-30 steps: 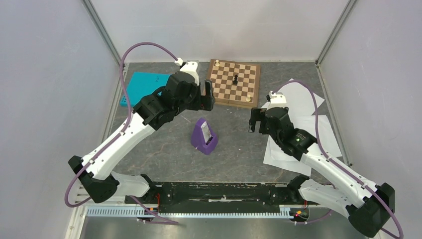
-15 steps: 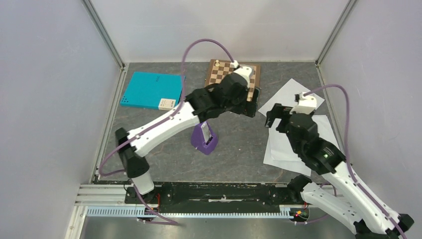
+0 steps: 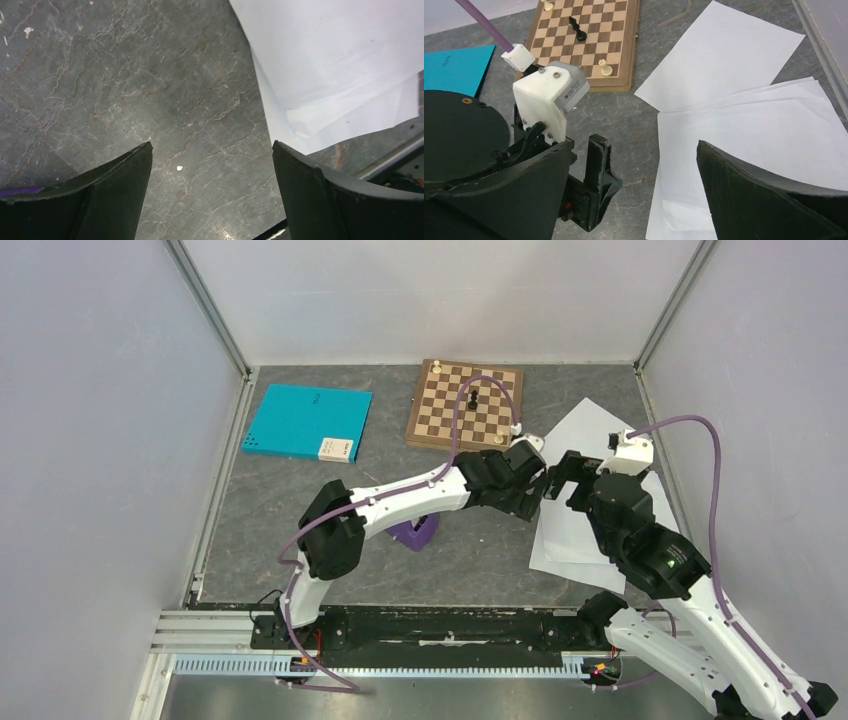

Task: Put the files into the folder

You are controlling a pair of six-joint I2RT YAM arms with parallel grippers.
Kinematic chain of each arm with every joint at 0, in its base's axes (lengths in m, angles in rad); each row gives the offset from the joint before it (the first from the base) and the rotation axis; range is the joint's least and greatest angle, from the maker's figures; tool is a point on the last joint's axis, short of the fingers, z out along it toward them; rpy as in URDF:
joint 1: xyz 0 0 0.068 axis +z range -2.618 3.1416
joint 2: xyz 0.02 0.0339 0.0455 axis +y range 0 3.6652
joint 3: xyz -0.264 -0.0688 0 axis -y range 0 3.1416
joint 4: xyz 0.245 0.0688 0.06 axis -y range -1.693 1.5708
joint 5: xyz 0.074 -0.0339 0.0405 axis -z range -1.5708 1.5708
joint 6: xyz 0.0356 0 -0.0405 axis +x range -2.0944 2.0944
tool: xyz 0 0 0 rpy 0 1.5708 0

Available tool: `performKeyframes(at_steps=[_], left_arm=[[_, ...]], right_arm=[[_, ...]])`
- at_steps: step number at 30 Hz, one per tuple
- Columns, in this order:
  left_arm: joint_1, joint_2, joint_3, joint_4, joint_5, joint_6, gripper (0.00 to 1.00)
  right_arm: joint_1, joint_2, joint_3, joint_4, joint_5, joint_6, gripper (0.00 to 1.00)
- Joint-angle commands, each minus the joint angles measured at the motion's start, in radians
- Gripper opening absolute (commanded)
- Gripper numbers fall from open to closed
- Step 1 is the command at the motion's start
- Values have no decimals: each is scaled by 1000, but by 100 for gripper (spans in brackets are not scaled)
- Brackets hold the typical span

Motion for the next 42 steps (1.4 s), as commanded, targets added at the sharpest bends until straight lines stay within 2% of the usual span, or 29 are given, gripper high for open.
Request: performKeyframes(at_steps=[1,7,17,25,32,36,42], left_arm=[[6,26,-22,46,-33,-2,95],[58,15,-152,78,-40,11,95],[142,-96,-391,144,-40,4,95],[198,-248,-592,171,-7,20,96],[311,-382,-732,159,26,71,96],[352,-441,-726,133,22,101,96],[223,-385,-577,52,4,89,96]], right_arm=[[2,8,-18,-2,2,17,98],[3,6,-48,2,-18,30,98],[2,22,-80,19,-40,37,98],[1,18,-99,21,-46,43,98],[2,32,-114,38,-73,49,98],[1,38,-113,43,-72,44,98],[1,61,-107,49,-52,27,98]])
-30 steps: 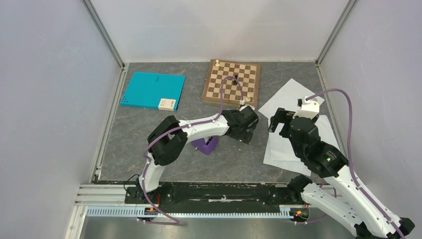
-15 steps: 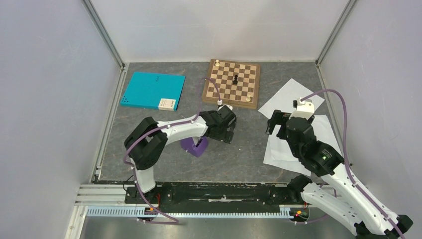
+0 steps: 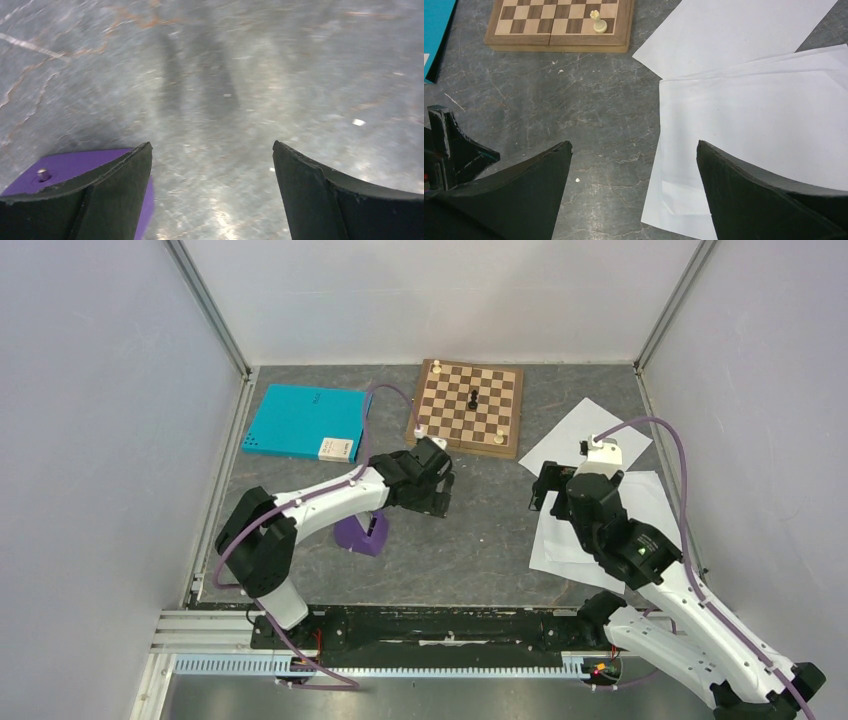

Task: Put the files into the folder

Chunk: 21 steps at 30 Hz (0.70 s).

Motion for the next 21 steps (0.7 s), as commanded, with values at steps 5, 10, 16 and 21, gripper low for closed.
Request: performKeyframes(at_steps=[5,10,16,21], left_arm=[[-131,9,41,-29,-40,-100,95],[-132,-40,-40,-43,-172,-214,96],[-123,-47,-81,-83,-249,-266,96],[-94,-74,-140,-112,-265,-309,96]], right_arm=[[1,10,3,49,19,-19,98],[1,23,-7,62,13,-43,98],[0,43,-12,72,-5,-48,98],[1,26,-45,85,-22,-32,98]])
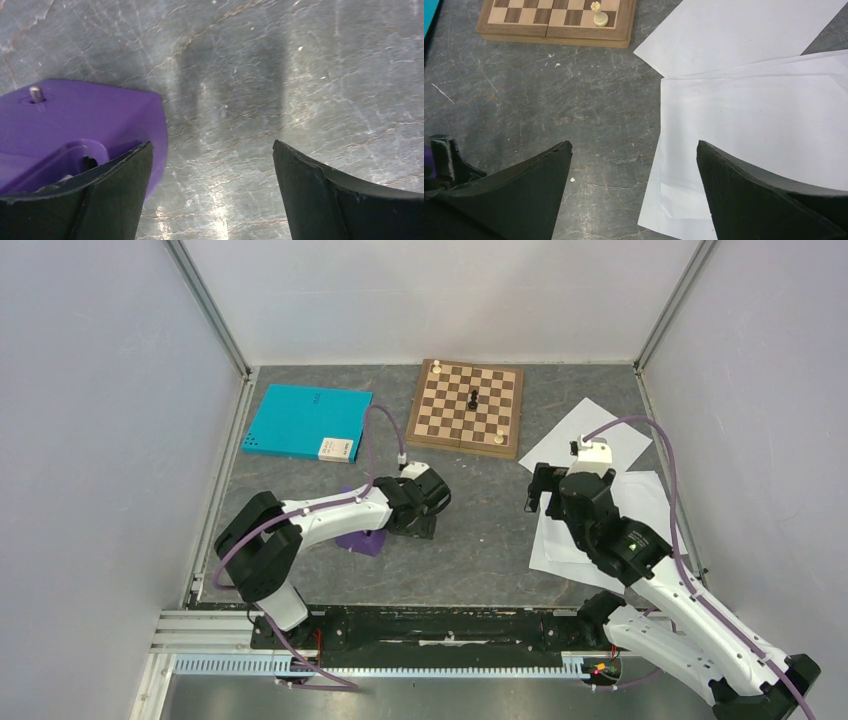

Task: Put the files into the folder

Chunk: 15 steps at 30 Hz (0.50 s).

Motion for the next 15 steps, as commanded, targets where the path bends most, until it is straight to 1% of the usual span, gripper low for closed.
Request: performKeyframes(at_steps=[1,6,10,15], left_arm=[[32,-82,-57,-36,-64,-92,96],[103,-142,-126,-27,-31,-77,97],[228,-197,-161,-10,39,-28,100],[365,-231,-169,-26,61,24,100]], right_arm=[[1,-18,-28,39,-15,5,98],[1,-21,-45,42,-21,2,98],[0,-28,-51,45,-34,-2,98],[0,-32,-74,66,-54,-11,98]])
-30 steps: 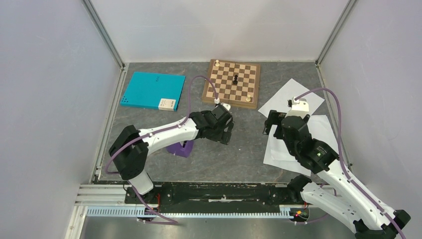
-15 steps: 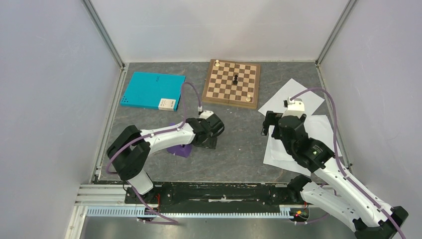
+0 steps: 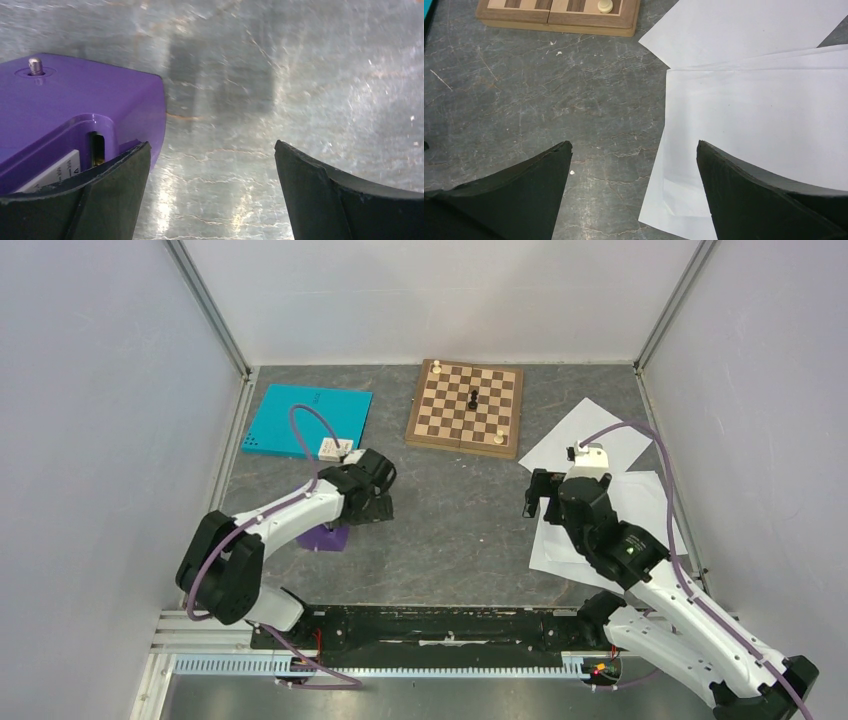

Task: Put the files into the folder

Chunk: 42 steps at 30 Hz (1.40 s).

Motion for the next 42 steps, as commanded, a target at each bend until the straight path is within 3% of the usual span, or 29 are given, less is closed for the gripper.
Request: performKeyframes(at_steps=[1,26,35,39,42], left_arm=[[108,-43,-5,-20,10,68,100],[615,-38,11,-101,-39,81,100],[565,-83,96,-114,63,117,99],[431,-150,142,-124,96,100,99],[348,-203,154,-135,112,93,99]], right_arm=[[1,-14,-28,55,-21,-9,98],[0,-60,-171,151,-168,-26,98],[0,-4,-168,188,-230,-17,98],[0,108,-161,368,-384,18,98],[4,279,-113,542,-526,71,98]])
